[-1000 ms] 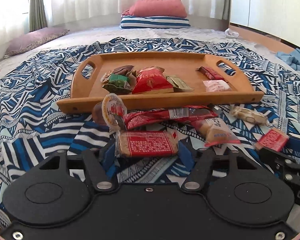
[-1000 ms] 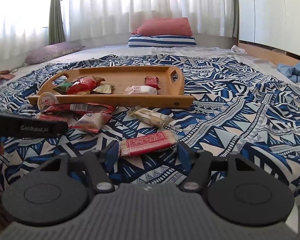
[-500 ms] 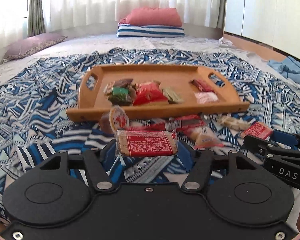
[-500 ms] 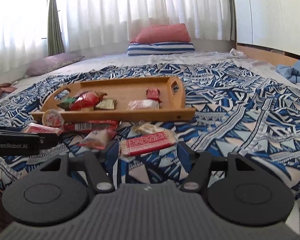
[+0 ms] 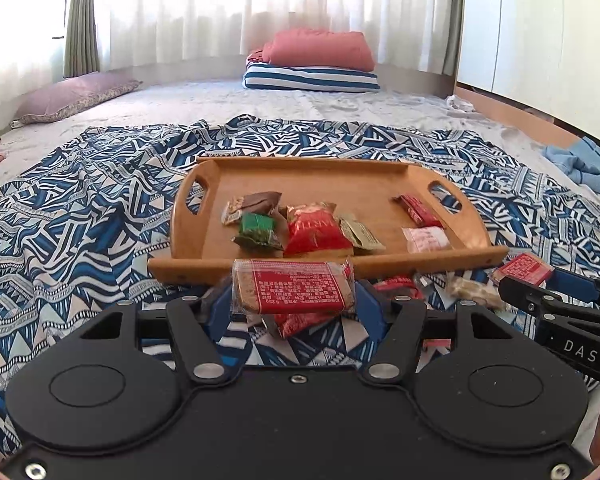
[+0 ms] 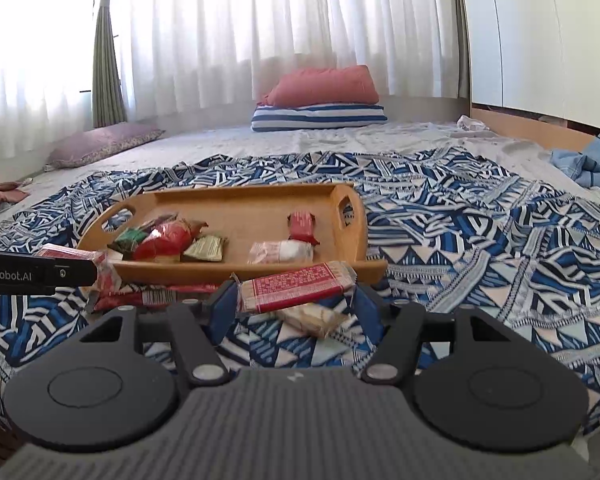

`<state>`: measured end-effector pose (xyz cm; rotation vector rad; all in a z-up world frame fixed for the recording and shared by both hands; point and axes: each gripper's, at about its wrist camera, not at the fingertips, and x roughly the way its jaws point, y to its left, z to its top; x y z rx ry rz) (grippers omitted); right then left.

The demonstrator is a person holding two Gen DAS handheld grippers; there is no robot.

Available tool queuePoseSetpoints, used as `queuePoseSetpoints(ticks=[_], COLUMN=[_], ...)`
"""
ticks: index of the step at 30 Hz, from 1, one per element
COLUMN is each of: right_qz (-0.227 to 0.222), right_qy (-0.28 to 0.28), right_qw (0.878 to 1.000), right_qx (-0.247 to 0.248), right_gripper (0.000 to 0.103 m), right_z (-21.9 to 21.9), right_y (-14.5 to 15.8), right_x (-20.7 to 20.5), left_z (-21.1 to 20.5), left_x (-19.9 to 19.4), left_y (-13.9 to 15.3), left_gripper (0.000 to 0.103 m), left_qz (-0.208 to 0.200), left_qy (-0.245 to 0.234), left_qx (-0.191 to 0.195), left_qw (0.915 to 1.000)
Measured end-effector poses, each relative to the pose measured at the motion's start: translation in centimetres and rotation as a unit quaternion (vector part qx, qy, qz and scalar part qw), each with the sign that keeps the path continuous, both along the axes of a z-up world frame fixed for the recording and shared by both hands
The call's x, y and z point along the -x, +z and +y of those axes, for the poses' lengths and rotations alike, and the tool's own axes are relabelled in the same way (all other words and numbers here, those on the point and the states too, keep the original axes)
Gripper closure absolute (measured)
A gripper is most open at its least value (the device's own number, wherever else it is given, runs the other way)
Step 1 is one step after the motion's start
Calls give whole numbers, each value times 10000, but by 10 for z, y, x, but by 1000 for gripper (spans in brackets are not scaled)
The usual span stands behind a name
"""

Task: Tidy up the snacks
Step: 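Grasp the red wafer packet with the left tool while the right tool grasps a small red packet, then carry the red wafer packet and small red packet over the tray with both tools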

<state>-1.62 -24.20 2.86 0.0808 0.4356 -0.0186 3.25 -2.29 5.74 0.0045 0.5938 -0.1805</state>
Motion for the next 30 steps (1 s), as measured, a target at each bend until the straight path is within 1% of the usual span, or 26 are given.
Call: queuePoseSetpoints(ticks=[5, 9, 13, 16, 21, 24, 27, 30], right_qz=[-2, -4, -43, 30, 260, 458, 781, 1004], right_qy=[-15, -7, 34, 35, -17, -54, -39, -157], right_qw=[10000, 9999, 9998, 9997, 9994, 9987, 9966, 9941], right_qx=[21, -152, -202, -243, -241, -197, -261, -381], right_gripper=[37, 37, 37, 37, 37, 37, 37, 37], right_z=[-1, -6, -12, -17, -22, -22, -22, -25], right_y=[9, 19, 29, 34, 30, 24, 17, 9], right_x=[-21, -45, -75, -106, -163, -195, -223, -244], left_z=[2, 4, 6, 7, 11, 8, 2, -1], left_x=[-21, -44, -75, -107, -163, -195, -224, -246], left_y=[11, 24, 36, 39, 35, 27, 15, 4], left_gripper=[42, 42, 42, 42, 42, 42, 42, 42], left_qz=[17, -30, -28, 4, 160, 246, 407, 590], left_qy=[-15, -90, -131, -58, 72, 147, 192, 261], left_qx=[17, 105, 203, 258, 442, 404, 300, 375], left_qw=[10000, 9999, 9997, 9997, 9989, 9988, 9985, 9972])
